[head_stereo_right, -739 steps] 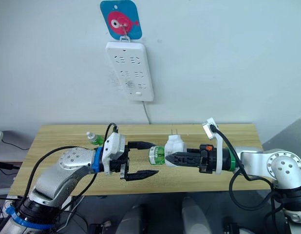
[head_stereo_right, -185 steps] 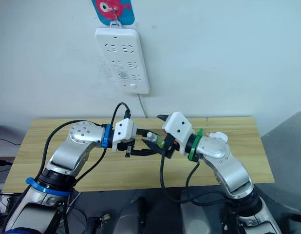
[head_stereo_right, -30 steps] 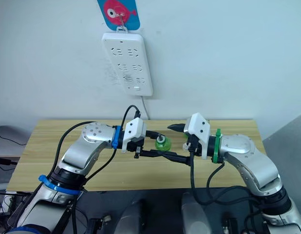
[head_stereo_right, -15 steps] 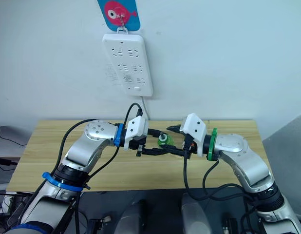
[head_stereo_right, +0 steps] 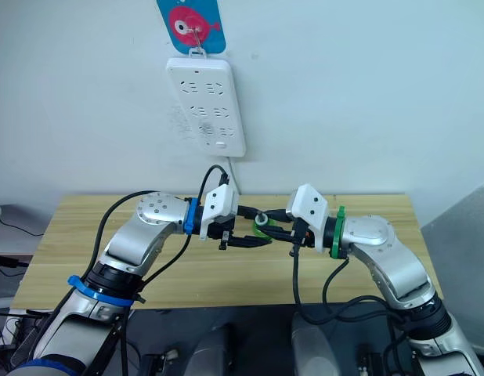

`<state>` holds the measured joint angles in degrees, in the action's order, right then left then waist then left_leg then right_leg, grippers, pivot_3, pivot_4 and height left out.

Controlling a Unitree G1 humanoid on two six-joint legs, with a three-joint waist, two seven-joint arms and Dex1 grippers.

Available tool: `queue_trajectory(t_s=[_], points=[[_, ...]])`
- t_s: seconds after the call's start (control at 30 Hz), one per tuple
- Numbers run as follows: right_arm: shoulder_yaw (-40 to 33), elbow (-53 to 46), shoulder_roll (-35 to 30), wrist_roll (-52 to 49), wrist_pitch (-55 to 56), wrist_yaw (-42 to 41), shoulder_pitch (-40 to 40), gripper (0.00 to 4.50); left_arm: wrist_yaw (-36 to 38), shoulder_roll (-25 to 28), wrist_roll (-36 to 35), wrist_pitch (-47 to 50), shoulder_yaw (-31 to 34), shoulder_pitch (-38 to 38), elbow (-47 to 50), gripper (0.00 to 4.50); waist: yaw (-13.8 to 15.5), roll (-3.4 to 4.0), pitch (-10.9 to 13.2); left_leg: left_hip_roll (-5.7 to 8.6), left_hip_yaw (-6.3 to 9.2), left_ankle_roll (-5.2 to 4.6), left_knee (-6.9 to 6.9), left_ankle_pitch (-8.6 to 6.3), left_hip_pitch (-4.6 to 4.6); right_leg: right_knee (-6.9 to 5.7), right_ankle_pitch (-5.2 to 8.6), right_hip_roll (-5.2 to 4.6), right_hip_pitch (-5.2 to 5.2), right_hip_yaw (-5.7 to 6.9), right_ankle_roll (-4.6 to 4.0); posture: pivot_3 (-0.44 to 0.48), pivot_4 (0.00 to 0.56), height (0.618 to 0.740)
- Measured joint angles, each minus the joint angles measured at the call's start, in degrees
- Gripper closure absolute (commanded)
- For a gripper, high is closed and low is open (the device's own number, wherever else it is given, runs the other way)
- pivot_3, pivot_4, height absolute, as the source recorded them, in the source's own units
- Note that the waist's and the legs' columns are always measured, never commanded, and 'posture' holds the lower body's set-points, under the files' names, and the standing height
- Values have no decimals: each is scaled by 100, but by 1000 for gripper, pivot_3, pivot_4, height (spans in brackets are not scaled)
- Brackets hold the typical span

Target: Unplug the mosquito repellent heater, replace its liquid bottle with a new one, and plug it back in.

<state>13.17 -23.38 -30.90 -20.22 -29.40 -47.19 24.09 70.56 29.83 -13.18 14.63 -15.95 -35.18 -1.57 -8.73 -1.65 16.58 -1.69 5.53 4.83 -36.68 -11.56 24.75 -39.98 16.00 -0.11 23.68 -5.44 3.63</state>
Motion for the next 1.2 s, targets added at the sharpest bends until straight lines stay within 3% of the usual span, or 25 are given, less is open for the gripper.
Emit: queue_trajectory(t_s=[0.07,0.3,0.5,0.67,0.8,0.93,1.07,1.2], points=[[-21,8,0,-2,20,-23,16,3688,-22,-12,-8,16,32,13,35,2252,-4,0,-6,0,1,0,0,0,0,0,0,0,0,0,0,-235,196,740],[-99,117,-15,-24,33,-52,19,3688,-98,-5,-146,-46,147,46,79,66,-28,1,-18,0,3,0,0,0,0,-2,0,0,0,2,0,-238,200,740],[-790,37,-77,-696,-409,-84,0,3688,-53,244,-660,864,539,514,-39,28,-88,2,-19,0,8,0,0,0,0,-3,0,0,0,6,-1,-242,200,740],[-1381,-211,139,-1536,-1251,420,-114,3688,-855,-150,-1683,2495,1216,649,362,28,-70,1,-22,1,20,0,-9,0,3,-3,0,-3,-11,18,0,-246,201,740],[-2211,-235,893,-2847,-2296,1613,-152,3688,-1661,-705,-3132,4091,1894,848,1013,28,-84,0,-37,-2,27,0,-8,0,3,-7,0,-3,-12,22,-1,-245,203,740],[-2821,-142,1198,-4062,-2930,2612,-407,3688,-2464,-1035,-4539,5138,2566,978,1384,28,-79,5,-44,1,26,-1,-10,0,2,-7,0,-3,-15,22,-1,-240,204,740],[-3128,65,1392,-5738,-3137,3815,-488,3688,-3753,-1613,-5756,5526,3048,1141,1434,28,-81,20,-64,2,24,-1,-16,-1,2,-9,0,-4,-16,19,-1,-238,201,740],[-3079,127,1449,-7085,-2857,4900,-494,3688,-5075,-2080,-7052,5453,3070,1518,1485,28,-81,29,-116,1,19,-9,-15,-5,2,-4,0,-3,-16,14,0,-240,197,740]])
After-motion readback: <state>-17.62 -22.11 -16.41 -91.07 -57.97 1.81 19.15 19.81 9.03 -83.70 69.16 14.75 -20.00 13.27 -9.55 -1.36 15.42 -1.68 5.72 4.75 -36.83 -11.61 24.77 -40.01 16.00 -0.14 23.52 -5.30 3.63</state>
